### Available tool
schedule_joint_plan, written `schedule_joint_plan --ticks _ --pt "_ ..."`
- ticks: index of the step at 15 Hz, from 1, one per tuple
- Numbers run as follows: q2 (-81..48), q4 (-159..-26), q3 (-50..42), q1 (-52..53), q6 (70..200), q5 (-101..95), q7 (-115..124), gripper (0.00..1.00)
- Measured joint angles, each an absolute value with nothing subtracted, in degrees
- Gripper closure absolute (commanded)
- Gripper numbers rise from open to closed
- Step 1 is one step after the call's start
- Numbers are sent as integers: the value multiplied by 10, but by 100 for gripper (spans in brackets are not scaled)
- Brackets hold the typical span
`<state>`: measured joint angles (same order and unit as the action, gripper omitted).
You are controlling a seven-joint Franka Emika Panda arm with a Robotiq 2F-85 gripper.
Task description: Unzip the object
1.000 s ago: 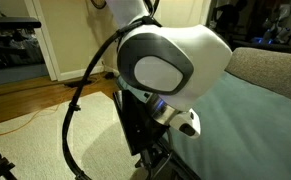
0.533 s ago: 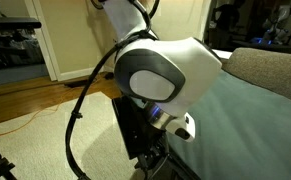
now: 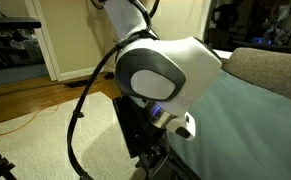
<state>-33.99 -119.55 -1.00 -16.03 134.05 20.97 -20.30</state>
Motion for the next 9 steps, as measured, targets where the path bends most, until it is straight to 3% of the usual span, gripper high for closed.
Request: schedule_joint_plan --ticks 9 --pt "-377 -1150 -5 -160 1341 210 -202 0"
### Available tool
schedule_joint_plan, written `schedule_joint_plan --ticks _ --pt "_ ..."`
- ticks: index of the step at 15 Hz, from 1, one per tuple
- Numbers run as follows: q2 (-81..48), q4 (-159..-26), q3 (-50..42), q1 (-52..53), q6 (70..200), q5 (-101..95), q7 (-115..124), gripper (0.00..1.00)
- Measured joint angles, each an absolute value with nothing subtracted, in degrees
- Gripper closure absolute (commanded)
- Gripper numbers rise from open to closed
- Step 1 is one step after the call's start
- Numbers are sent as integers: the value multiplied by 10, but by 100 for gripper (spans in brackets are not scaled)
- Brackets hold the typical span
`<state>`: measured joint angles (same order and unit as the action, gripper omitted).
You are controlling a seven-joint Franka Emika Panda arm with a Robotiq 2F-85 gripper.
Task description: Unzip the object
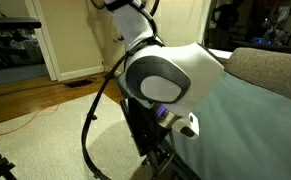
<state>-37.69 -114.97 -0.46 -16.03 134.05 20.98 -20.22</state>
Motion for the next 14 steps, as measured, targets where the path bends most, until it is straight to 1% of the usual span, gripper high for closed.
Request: schedule_joint_plan --ticks 14 --pt "-460 -1059 -3 -181 1338 207 -205 0"
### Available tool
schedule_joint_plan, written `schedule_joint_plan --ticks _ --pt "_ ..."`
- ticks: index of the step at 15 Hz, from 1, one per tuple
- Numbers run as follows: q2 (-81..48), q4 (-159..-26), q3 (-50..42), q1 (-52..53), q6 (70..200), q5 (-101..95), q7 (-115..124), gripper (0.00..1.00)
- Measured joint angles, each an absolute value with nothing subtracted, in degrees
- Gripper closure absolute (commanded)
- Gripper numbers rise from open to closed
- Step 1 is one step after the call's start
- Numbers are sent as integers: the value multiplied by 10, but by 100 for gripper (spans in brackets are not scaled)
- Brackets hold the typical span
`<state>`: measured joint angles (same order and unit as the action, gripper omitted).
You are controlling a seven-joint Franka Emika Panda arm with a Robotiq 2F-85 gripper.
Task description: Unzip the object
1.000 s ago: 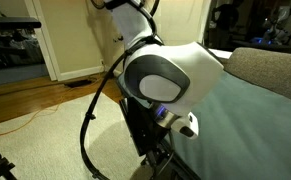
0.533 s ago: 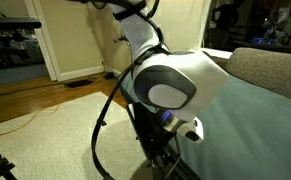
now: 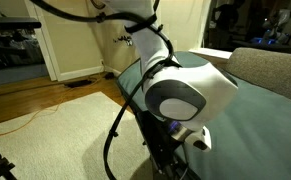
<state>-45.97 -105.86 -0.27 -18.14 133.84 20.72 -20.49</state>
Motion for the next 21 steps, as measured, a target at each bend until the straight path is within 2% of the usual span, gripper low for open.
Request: schedule_joint_plan --ticks 3,4,6,15,19,21 --pt "-473 -1045 3 -185 1338 207 -213 0" --pt "-477 -1042 5 -187 1338 207 -215 25" --pt "-482 -1036 9 -190 1338 207 -218 33" --pt "-488 -1030 15 -195 1338 207 -224 92" --pt "-487 -1029 21 -195 1335 207 -224 98" --pt "-487 -1028 27 -194 1334 207 -224 95"
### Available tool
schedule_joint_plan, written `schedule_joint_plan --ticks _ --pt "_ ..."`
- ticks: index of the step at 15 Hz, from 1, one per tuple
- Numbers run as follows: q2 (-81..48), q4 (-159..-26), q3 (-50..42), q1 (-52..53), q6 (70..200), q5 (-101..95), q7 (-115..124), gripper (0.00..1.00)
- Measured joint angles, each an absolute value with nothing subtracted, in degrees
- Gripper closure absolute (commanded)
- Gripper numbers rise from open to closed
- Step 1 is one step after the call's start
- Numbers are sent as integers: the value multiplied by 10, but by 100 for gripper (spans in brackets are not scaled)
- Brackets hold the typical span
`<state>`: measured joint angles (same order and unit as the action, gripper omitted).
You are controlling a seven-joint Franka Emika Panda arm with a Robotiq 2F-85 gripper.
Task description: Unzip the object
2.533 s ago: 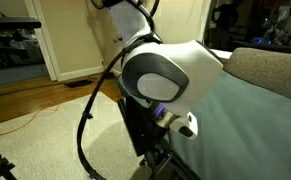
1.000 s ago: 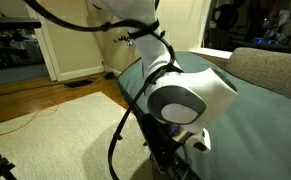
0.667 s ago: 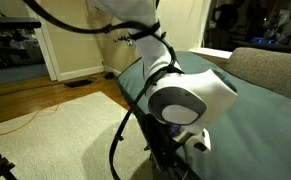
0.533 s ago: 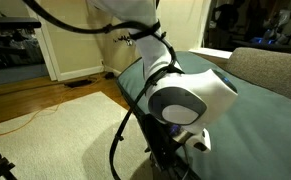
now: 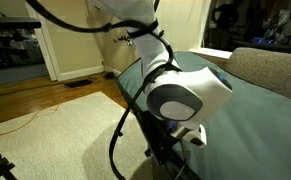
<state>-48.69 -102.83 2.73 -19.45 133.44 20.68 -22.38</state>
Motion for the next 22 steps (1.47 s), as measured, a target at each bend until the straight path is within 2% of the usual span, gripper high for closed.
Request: schedule_joint_plan --ticks 10,22 --pt "-483 -1027 28 -175 1335 184 -206 95" --pt "-469 -1027 22 -101 1334 110 -119 95"
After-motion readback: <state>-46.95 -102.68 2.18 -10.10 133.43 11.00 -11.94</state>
